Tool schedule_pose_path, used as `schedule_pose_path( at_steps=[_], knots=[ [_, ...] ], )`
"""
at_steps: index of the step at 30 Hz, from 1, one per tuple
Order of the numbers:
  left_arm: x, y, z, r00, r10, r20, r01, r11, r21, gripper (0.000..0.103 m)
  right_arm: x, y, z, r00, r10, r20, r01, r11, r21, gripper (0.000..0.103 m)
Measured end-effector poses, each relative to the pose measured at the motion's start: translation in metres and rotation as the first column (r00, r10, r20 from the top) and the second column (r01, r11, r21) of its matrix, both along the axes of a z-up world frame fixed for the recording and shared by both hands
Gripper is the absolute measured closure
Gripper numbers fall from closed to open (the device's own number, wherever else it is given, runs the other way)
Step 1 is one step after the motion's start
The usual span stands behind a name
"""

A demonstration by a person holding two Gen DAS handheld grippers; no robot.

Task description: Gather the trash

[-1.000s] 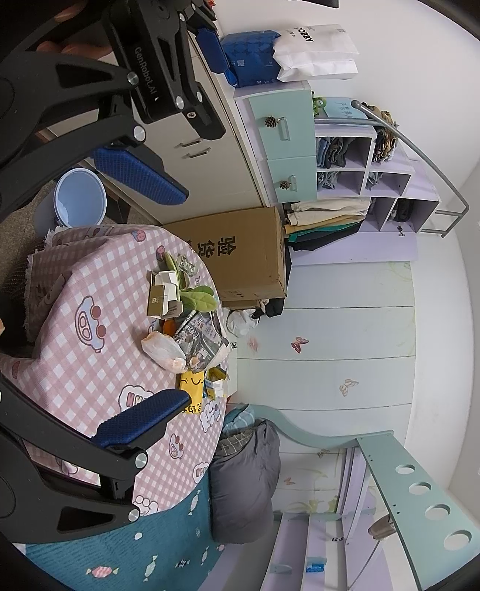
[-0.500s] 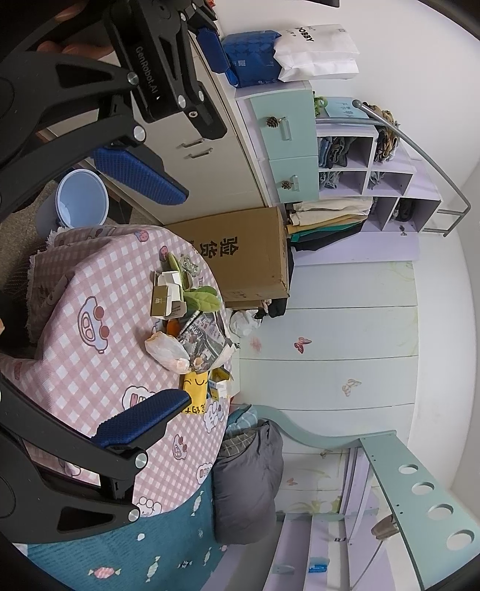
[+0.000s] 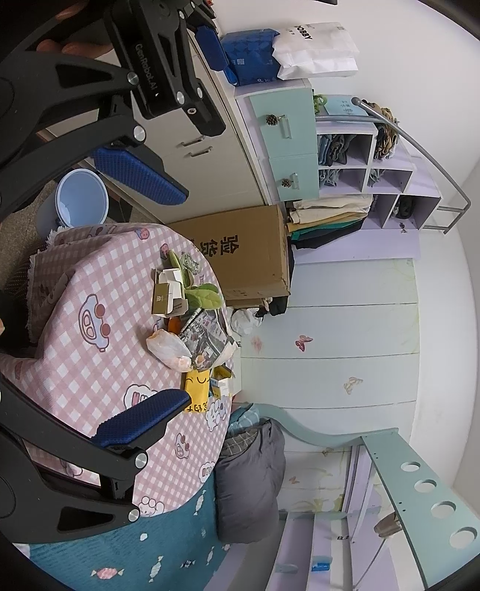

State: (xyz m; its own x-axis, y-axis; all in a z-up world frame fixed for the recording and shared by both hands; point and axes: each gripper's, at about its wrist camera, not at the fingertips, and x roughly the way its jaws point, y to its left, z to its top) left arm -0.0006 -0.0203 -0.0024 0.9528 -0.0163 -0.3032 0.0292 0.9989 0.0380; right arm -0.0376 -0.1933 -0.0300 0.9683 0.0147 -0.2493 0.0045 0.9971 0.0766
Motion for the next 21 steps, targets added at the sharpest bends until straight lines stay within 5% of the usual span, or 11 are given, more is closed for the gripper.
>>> schedule_pose_path(
  at_steps=[21],
  knots=[
    [0.018,-0.007,-0.013,0.999,-0.001,-0.046,0.003,1.0,0.03,0.004,0.019,-0.02,-0.015,0.998,0.007,-0.055,-0.005,1.0,0.03,0.005]
  ],
)
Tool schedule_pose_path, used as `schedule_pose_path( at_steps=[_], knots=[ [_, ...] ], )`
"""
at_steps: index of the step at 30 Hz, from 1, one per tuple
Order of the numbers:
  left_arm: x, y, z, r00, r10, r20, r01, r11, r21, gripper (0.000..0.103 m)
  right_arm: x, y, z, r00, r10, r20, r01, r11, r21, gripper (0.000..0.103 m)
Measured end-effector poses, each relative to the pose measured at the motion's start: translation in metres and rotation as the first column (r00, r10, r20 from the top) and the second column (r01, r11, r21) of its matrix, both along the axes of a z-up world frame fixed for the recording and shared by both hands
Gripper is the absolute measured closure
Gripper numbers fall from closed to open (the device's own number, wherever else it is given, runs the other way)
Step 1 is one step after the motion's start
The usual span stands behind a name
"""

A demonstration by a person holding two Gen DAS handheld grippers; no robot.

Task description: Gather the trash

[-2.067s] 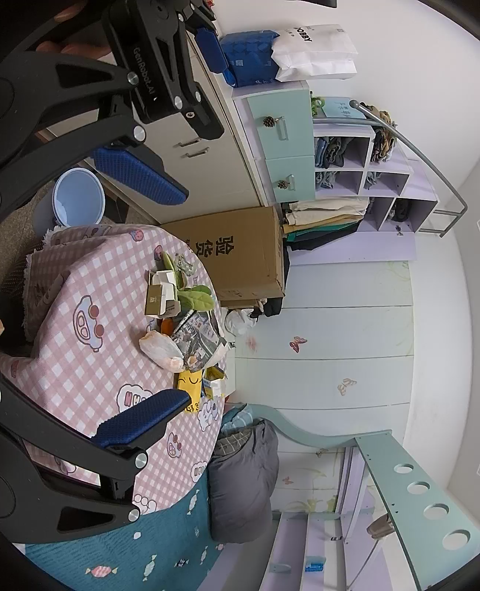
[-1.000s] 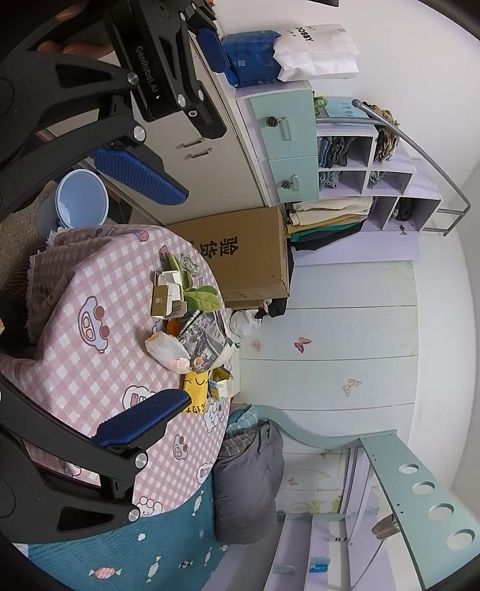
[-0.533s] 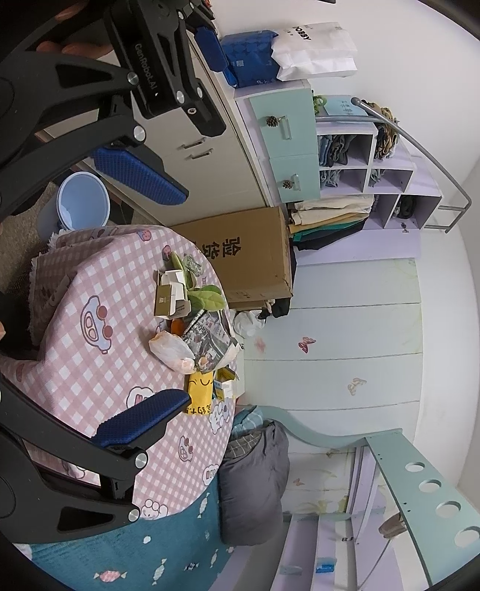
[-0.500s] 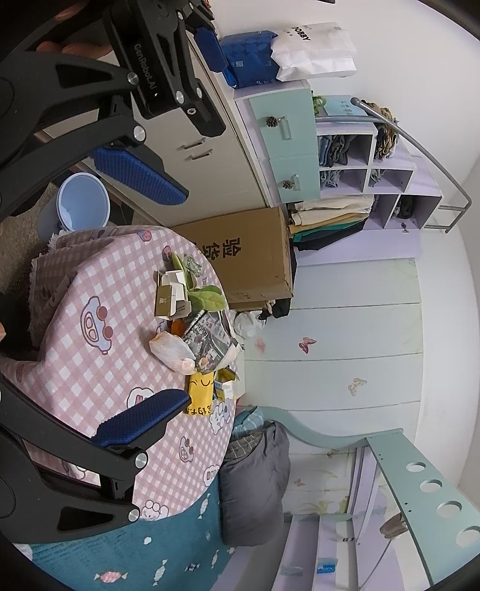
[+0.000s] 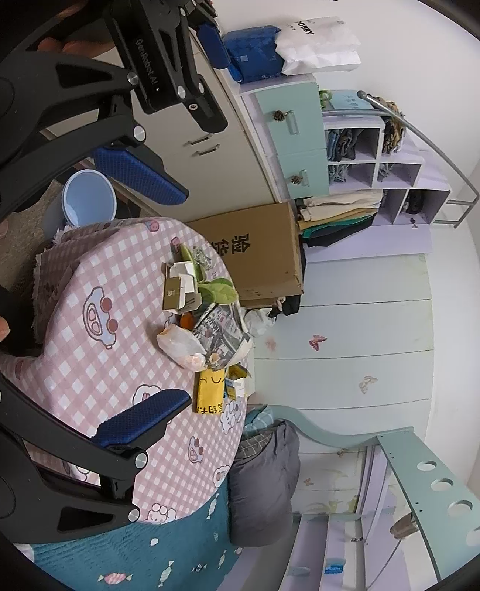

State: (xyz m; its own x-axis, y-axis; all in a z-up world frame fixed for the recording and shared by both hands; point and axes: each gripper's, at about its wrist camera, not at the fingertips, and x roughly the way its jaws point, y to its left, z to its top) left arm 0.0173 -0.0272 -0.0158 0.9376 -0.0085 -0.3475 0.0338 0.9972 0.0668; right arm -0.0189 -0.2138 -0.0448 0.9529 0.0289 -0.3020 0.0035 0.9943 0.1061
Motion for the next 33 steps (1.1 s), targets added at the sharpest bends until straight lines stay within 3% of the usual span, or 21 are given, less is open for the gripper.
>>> schedule_pose_path(
  at_steps=[6,16,25,33],
  knots=[
    [0.015,-0.009,-0.009,0.999,-0.005,-0.033,0.006,1.0,0.018,0.004,0.015,-0.011,-0.011,0.999,0.015,-0.041,-0.013,0.999,0.05,0.005],
    [0.06,-0.025,-0.031,0.991,-0.045,-0.127,0.047,0.999,0.009,0.004,0.052,-0.041,-0.033,0.991,-0.041,-0.13,0.052,0.995,0.081,0.005],
    [0.121,-0.052,-0.062,0.962,-0.126,-0.241,0.13,0.992,0.0,0.004,0.093,-0.067,-0.053,0.975,-0.064,-0.214,0.095,0.986,0.14,0.005],
    [0.159,-0.045,-0.078,0.94,-0.134,-0.313,0.127,0.991,-0.043,0.004,0.157,-0.068,-0.069,0.948,-0.018,-0.317,0.081,0.979,0.188,0.005]
  ],
)
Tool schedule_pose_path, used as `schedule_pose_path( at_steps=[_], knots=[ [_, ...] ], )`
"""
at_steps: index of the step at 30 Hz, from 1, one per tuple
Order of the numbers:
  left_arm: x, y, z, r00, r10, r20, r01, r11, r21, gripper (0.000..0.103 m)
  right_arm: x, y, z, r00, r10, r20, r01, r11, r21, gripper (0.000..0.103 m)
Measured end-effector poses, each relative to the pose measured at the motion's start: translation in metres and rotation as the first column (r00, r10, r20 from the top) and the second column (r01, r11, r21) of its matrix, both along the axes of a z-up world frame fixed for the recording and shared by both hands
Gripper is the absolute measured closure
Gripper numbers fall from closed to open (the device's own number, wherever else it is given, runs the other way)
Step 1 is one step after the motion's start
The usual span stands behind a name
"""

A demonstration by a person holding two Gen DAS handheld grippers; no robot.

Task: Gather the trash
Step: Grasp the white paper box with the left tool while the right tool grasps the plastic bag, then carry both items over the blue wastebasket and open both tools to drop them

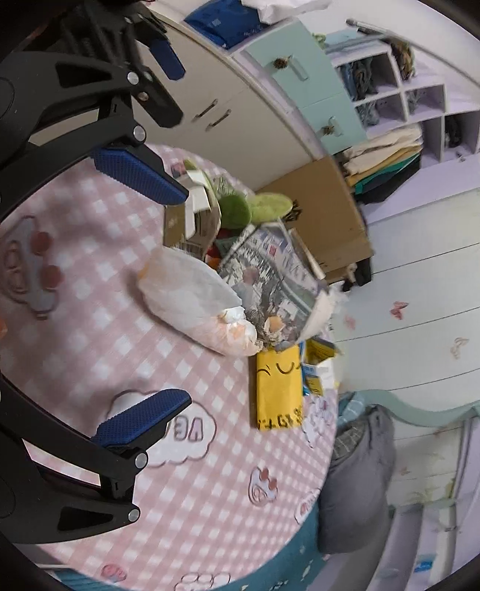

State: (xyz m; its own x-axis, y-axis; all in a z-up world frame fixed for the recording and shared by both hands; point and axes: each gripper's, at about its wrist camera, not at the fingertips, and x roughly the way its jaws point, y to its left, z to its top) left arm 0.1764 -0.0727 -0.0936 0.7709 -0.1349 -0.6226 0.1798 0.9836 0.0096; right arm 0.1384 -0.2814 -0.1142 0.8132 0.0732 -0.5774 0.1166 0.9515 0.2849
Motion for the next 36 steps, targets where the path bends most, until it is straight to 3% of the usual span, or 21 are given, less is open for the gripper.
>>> schedule_pose_path(
  at_steps=[2,3,6,11,16,17,18,21,30,36],
  knots=[
    [0.009,-0.003,-0.004,0.999,-0.02,-0.029,0.019,1.0,-0.016,0.004,0.012,-0.002,-0.003,1.0,0.007,-0.027,-0.006,1.0,0.009,0.008],
    [0.014,-0.005,-0.008,0.998,-0.034,-0.045,0.032,0.999,-0.029,0.004,0.018,-0.005,-0.005,0.999,0.014,-0.04,-0.013,1.0,0.019,0.018],
    [0.026,-0.018,-0.017,0.994,-0.072,-0.079,0.069,0.997,-0.041,0.004,0.025,-0.013,-0.009,0.997,0.021,-0.07,-0.019,0.999,0.028,0.07],
    [0.047,-0.05,-0.033,0.982,-0.131,-0.135,0.125,0.991,-0.052,0.004,0.017,-0.028,-0.013,0.997,0.014,-0.076,-0.011,0.999,0.042,0.073],
    [0.065,-0.068,-0.041,0.976,-0.123,-0.18,0.112,0.991,-0.067,0.005,0.012,-0.037,-0.013,0.997,0.015,-0.073,-0.012,0.999,0.042,0.075],
    [0.067,-0.07,-0.042,0.976,-0.113,-0.184,0.103,0.993,-0.061,0.01,0.013,-0.037,-0.013,0.997,0.017,-0.076,-0.014,0.999,0.045,0.076],
    [0.067,-0.072,-0.042,0.977,-0.107,-0.186,0.098,0.993,-0.059,0.03,0.012,-0.038,-0.014,0.997,0.019,-0.077,-0.016,0.999,0.046,0.076],
    [0.066,-0.07,-0.038,0.969,-0.135,-0.207,0.114,0.988,-0.107,0.034,0.006,-0.038,-0.012,0.997,0.016,-0.072,-0.013,0.999,0.04,0.078],
    [0.023,-0.05,-0.004,0.976,-0.195,-0.101,0.174,0.968,-0.181,0.035,-0.029,-0.029,0.011,0.999,-0.035,-0.024,0.035,0.999,-0.007,0.079],
    [-0.01,-0.02,0.022,0.981,-0.194,-0.013,0.185,0.952,-0.243,0.035,-0.062,-0.016,0.043,0.997,-0.05,0.061,0.053,0.997,-0.048,0.08]
  ],
)
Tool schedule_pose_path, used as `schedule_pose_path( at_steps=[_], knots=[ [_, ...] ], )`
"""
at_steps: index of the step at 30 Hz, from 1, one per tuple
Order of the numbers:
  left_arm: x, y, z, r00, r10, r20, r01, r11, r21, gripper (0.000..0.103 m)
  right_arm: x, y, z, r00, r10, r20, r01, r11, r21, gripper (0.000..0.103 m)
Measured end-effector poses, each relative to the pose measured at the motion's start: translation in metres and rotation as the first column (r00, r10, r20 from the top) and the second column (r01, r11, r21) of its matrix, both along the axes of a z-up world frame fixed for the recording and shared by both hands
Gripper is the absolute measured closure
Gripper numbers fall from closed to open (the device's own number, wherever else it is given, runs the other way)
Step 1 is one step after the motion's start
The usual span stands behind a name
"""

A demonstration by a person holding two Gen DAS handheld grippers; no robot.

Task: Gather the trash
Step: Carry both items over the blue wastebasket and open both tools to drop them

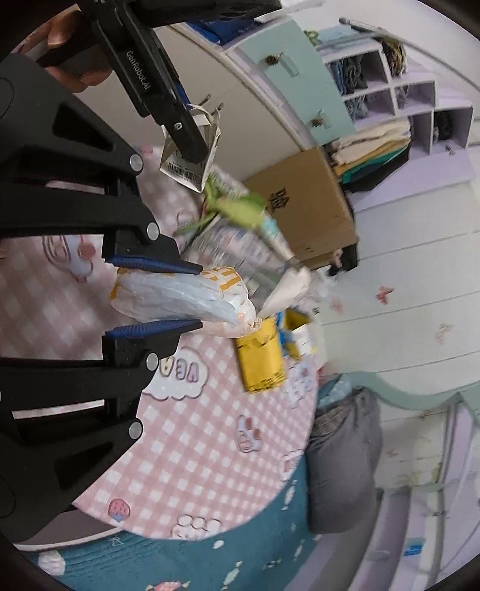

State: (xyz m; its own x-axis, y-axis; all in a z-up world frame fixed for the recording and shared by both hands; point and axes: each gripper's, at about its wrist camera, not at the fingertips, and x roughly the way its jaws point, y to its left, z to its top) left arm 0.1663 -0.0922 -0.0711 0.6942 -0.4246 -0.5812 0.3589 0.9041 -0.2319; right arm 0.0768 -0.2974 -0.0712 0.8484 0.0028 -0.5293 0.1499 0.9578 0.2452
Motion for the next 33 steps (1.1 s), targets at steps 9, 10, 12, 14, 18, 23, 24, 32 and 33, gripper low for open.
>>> schedule_pose_path(
  at_steps=[9,10,12,14,18,23,24,32,33],
  knots=[
    [-0.011,0.116,0.001,0.972,0.231,0.027,-0.231,0.973,-0.003,0.035,0.027,0.113,0.015,0.936,0.35,0.04,-0.35,0.937,-0.006,0.079],
    [-0.007,0.136,-0.005,0.959,0.284,0.015,-0.284,0.959,0.01,0.035,0.036,0.128,0.01,0.924,0.381,0.022,-0.381,0.924,-0.011,0.079],
    [0.0,0.165,-0.015,0.935,0.356,-0.005,-0.355,0.934,0.039,0.035,0.057,0.165,-0.004,0.886,0.463,-0.008,-0.463,0.886,-0.005,0.079],
    [0.012,0.202,-0.031,0.895,0.444,-0.039,-0.441,0.895,0.066,0.035,0.078,0.197,-0.019,0.853,0.52,-0.039,-0.521,0.853,-0.012,0.079],
    [0.034,0.262,-0.061,0.822,0.56,-0.102,-0.55,0.828,0.112,0.035,0.129,0.259,-0.06,0.793,0.598,-0.114,-0.6,0.8,0.015,0.079],
    [0.065,0.315,-0.099,0.742,0.652,-0.157,-0.628,0.758,0.176,0.035,0.177,0.313,-0.106,0.752,0.643,-0.142,-0.643,0.764,0.056,0.041],
    [0.071,0.32,-0.104,0.735,0.657,-0.166,-0.633,0.753,0.179,0.034,0.186,0.321,-0.116,0.753,0.641,-0.147,-0.641,0.766,0.055,0.034],
    [0.111,0.329,-0.145,0.722,0.651,-0.236,-0.612,0.759,0.221,0.034,0.211,0.338,-0.15,0.77,0.599,-0.218,-0.608,0.793,0.033,0.033],
    [0.115,0.327,-0.147,0.723,0.649,-0.236,-0.608,0.761,0.228,0.034,0.211,0.334,-0.151,0.78,0.586,-0.219,-0.597,0.802,0.023,0.032]
  ],
)
